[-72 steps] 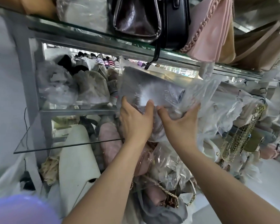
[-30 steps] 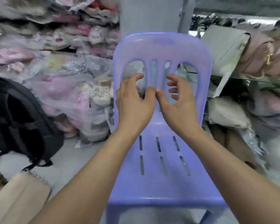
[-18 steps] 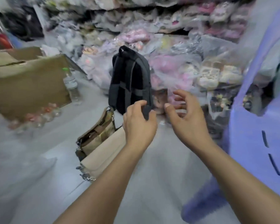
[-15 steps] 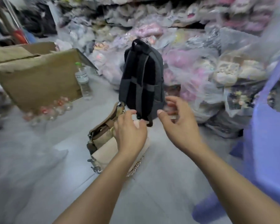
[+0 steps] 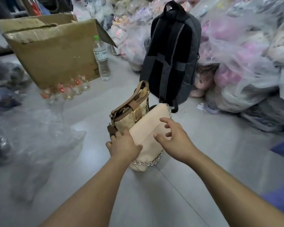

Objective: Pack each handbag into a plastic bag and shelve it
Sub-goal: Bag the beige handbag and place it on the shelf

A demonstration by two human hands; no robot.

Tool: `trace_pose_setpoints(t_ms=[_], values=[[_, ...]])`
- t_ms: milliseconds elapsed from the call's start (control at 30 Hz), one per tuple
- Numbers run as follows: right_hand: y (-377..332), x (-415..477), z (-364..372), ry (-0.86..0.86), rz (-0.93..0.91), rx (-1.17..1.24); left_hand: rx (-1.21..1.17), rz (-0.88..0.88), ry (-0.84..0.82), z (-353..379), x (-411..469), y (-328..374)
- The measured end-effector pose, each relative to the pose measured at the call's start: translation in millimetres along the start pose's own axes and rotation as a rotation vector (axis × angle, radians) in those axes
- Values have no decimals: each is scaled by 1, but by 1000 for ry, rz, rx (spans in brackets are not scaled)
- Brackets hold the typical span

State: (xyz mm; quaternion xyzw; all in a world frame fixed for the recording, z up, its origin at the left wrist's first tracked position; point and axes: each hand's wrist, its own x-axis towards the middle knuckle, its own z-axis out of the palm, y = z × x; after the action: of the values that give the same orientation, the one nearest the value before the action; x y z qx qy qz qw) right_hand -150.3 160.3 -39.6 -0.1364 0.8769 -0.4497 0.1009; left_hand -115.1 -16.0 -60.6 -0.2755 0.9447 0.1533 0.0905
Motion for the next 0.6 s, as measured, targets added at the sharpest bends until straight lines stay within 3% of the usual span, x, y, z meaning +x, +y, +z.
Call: trace_pose_setpoints(t_ms=[100, 300, 400, 600], values=[[10, -2, 3, -21, 29, -28, 64, 42, -4, 1, -3, 8], [22, -5, 1, -66, 64, -20, -33, 54, -68, 9, -16, 27], [26, -7, -7, -98, 79, -31, -13, 58, 1, 4, -25, 35], [21, -14, -29, -162, 89, 40, -304, 16, 72, -47, -36, 64]])
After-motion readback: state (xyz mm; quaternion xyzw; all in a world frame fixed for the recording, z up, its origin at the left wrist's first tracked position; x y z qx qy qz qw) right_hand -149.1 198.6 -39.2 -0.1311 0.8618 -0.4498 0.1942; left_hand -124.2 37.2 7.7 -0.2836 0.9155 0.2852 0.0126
